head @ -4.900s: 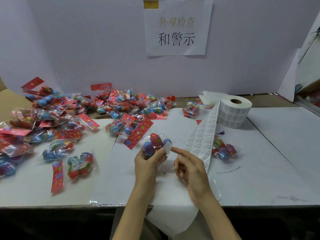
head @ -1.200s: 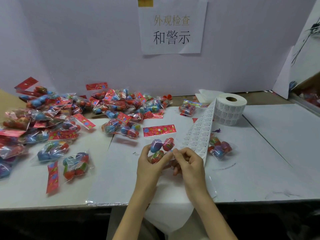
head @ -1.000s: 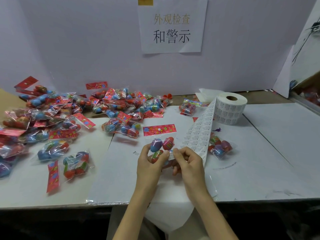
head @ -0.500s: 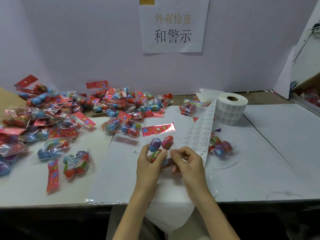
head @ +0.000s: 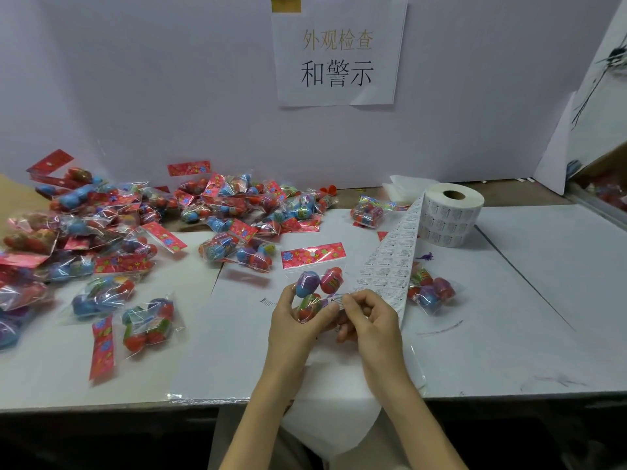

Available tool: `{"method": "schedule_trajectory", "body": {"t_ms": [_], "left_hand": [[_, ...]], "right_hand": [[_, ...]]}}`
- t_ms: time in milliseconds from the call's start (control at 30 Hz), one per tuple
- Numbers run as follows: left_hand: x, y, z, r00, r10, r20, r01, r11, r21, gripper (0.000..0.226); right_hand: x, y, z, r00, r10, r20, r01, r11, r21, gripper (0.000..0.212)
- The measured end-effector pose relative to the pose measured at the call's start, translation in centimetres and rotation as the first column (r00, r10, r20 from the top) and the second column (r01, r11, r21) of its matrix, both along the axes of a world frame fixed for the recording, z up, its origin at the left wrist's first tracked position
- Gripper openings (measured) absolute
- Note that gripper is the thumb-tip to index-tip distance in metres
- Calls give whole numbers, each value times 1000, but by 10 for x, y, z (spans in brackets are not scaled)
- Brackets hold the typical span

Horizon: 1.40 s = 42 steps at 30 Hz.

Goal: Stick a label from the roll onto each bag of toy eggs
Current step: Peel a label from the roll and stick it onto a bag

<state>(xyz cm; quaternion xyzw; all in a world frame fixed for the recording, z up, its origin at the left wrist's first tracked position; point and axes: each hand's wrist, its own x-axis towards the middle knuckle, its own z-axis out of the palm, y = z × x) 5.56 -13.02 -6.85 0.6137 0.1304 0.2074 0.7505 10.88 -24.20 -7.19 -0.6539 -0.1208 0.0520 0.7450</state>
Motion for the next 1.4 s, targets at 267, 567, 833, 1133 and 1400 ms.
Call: {"method": "schedule_trajectory", "body": {"t_ms": [267, 567, 833, 1133, 1400], "left_hand": [[0, 0, -3, 1000, 12, 13, -13, 1000, 17, 44], [1, 1, -3, 1000, 14, 9, -14, 1000, 12, 54], [3, 5, -5, 999, 42, 1, -42, 999, -3, 43], [1, -1, -2, 993, 120, 19, -119, 993, -5, 45], [1, 2, -4, 995, 101, -6, -102, 993, -58, 57]], "right_hand": [[0, 1, 2, 1000, -12, -11, 12, 1000, -2, 20], [-3, 1, 5, 1000, 16, 17, -16, 1000, -22, 13], [-5, -1, 8, 998, 61, 26, -60, 997, -44, 16], [-6, -1, 7, 996, 83, -34, -81, 995, 49, 12], [-31, -1, 9, 765, -385, 516, 395, 914, 96, 12]]}}
